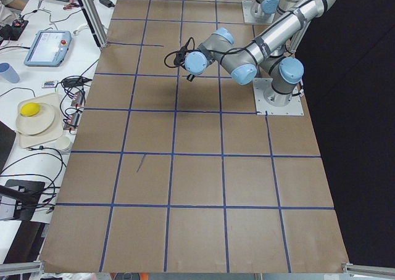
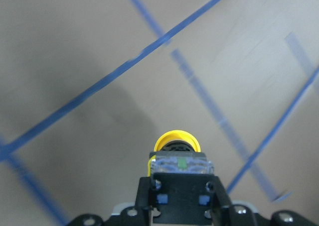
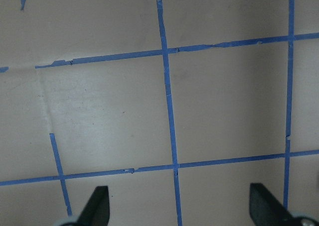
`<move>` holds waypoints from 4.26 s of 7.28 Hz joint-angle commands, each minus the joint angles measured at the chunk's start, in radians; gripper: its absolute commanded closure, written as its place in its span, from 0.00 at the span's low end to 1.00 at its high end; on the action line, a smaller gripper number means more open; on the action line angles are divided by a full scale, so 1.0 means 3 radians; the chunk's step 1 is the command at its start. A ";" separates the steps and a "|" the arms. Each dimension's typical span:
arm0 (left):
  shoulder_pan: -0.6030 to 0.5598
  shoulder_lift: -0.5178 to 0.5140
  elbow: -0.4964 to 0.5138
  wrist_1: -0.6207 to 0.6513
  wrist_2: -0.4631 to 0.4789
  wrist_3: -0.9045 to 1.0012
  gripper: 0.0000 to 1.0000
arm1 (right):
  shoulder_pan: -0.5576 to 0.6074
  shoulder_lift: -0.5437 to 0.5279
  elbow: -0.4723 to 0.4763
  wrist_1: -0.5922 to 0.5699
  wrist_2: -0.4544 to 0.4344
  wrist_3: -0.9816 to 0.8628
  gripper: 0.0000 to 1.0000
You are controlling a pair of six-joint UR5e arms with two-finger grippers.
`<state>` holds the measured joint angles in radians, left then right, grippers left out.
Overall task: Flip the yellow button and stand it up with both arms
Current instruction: 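Lift the yellow button with the left gripper and carry it toward the table center, then hold the button out with the left gripper while the right gripper approaches its yellow cap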
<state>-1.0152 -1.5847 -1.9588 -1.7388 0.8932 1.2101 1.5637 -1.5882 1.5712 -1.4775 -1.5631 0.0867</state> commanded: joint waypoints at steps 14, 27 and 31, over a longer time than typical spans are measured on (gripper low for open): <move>-0.1448 0.0343 -0.0031 -0.1976 -0.3090 -0.0076 0.82 | 0.0038 -0.0070 0.0258 -0.0753 0.2526 0.3344 0.01; -0.1453 0.0358 -0.0026 -0.1976 -0.3131 -0.0071 0.82 | 0.0254 -0.0228 0.0310 -0.0551 0.2464 0.3617 0.31; -0.1453 0.0358 -0.0026 -0.1976 -0.3126 -0.0076 0.78 | 0.0238 -0.0228 0.0310 -0.0566 0.2495 0.3617 0.68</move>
<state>-1.4513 -1.4776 -1.9672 -2.3317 -0.0450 1.1880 1.6368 -1.6560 1.6644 -1.6467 -0.8161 1.1720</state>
